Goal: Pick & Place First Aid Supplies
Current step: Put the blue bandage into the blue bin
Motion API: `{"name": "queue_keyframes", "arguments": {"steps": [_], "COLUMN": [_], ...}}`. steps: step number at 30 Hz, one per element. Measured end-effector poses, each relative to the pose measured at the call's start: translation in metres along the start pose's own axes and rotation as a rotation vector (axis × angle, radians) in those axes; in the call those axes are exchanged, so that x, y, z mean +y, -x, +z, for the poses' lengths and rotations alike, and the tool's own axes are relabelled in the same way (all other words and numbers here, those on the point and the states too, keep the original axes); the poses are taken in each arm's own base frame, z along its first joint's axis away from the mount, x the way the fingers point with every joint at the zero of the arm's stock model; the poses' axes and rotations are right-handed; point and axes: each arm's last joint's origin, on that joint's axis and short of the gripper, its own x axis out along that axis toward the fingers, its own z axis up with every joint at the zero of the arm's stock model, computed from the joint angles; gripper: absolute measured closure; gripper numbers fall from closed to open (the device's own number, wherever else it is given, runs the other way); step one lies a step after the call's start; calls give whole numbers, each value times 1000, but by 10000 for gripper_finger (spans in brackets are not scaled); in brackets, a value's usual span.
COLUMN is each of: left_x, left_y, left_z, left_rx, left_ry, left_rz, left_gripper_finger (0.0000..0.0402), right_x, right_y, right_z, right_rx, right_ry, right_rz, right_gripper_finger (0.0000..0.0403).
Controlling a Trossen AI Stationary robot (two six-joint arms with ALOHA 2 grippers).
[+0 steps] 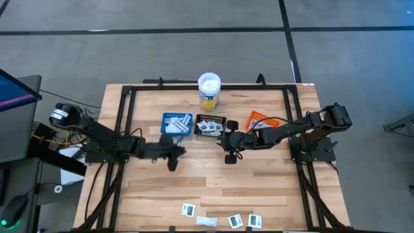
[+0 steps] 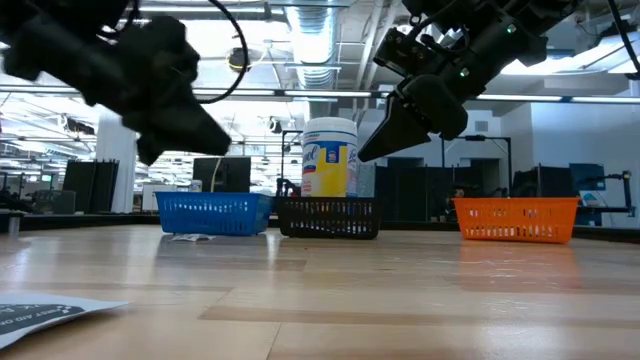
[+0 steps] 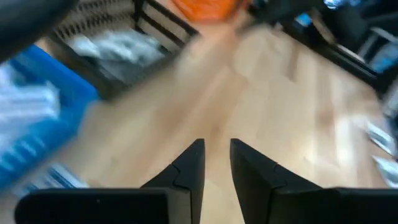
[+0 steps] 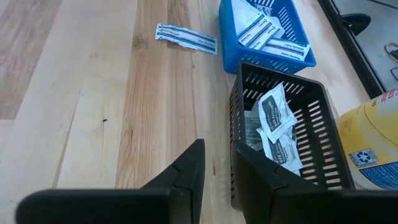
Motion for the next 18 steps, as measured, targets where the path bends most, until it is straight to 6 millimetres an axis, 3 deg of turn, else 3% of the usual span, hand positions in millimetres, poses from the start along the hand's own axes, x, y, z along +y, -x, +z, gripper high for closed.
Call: {"name": "queue_keyframes", "arguments": {"steps": [6,12,18], "left_x": [-6,7,19], "left_y": [4,-4,-15], "left_z": [-30,-50,-62], "left_rx": [116,116,134], "left_ry": [-8,-136,-150], "left_rz": [71,295,399], "left_gripper_finger": [325,325,325], "right_x": [0,0,0], "right_y": [0,0,0], "right_z": [0,0,0], "right_rx": [0,-1,-1], "right_ry": [0,0,0], "right_rz": [1,2,2], "right_gripper_finger": [330,330,330]}}
